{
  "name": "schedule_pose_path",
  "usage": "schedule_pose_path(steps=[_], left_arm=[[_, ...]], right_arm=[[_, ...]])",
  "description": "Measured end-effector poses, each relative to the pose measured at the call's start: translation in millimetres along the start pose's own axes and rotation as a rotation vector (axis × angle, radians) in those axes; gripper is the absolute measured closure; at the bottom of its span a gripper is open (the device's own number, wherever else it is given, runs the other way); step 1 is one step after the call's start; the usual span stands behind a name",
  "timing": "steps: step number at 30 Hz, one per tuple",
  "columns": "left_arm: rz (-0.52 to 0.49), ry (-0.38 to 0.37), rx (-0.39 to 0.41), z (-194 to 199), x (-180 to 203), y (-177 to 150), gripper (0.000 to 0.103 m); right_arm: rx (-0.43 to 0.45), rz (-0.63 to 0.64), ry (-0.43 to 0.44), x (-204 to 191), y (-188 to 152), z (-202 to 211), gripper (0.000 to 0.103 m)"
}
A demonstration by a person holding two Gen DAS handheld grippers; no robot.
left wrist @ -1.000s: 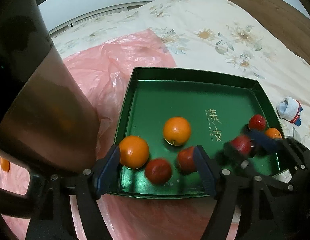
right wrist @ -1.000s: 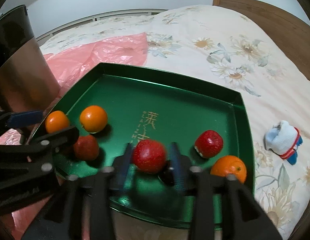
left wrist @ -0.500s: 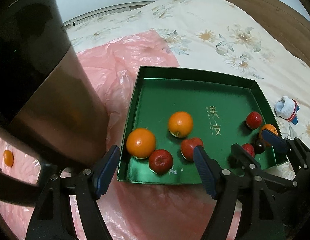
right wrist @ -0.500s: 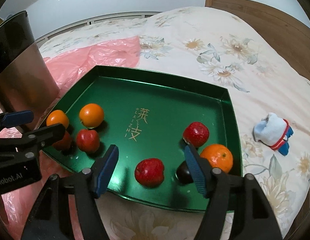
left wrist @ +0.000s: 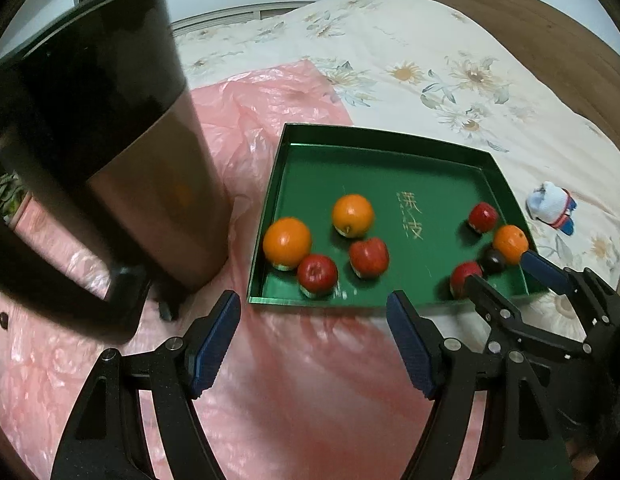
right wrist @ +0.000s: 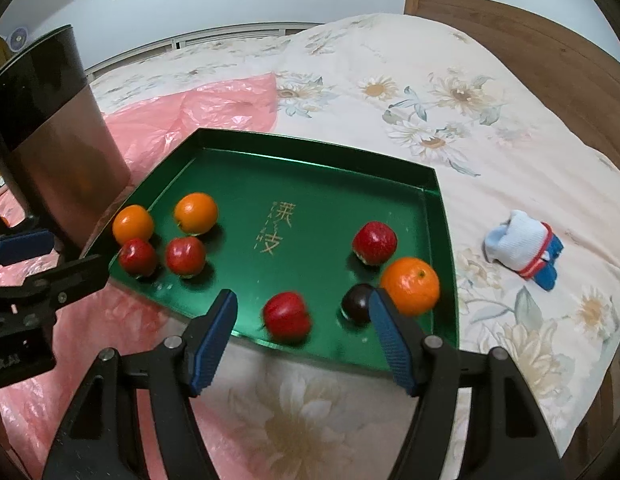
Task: Organize fruits
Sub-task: 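Move both open tools back over the dark plum and orange on the sheet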
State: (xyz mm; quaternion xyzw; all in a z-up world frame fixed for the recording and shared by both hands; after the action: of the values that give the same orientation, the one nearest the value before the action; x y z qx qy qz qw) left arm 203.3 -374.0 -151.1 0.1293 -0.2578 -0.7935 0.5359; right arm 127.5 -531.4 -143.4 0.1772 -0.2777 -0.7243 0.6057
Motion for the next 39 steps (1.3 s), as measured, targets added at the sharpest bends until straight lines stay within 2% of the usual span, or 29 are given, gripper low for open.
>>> schedule_pose_path(steps=[8, 18, 22, 24, 30, 39], left_arm=[[0.028, -0.02, -0.003, 40.5, -18.1, -22.2, 0.033], [0.085, -0.012, 0.014, 96.4, -64.1, -54.4, 0.027], [0.118, 0.008, 0.025, 118.2, -93.5, -70.0, 0.016], [0.122, 0.024, 0.022, 128.8, -109.6, -80.2, 0.014], [0.159, 0.068, 0.016, 151.9, -158.9, -105.9, 0.013], [0.246, 0.131, 0.021, 174.0, -235.7, -136.0, 0.013]], right_arm=[[-0.01, -0.014, 0.014, -15.5, -12.9, 26.5, 0.0], [0.008, 0.025, 0.047, -60.1, -22.2, 73.7, 0.0], [0.016, 0.059, 0.083, -90.4, -26.3, 94.0, 0.0], [0.015, 0.072, 0.111, -106.0, -28.5, 101.1, 0.0], [0.017, 0.104, 0.183, -157.8, -31.0, 119.5, 0.0], [0.021, 0.222, 0.268, -254.1, -31.9, 133.5, 0.0]])
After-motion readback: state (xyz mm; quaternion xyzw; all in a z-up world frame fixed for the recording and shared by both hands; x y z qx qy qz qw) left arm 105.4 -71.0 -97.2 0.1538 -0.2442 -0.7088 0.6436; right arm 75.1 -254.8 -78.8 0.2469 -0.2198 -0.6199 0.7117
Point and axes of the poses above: each gripper's, at about its wrist camera, not at the fingertips, and z roughly against the way its jaws point, x to its right, y to its top, the point moved 4 cm from there along -z, roughly the way its jaws point, and after that the axes turned 3 degrees about z, right-handed, at the moved point
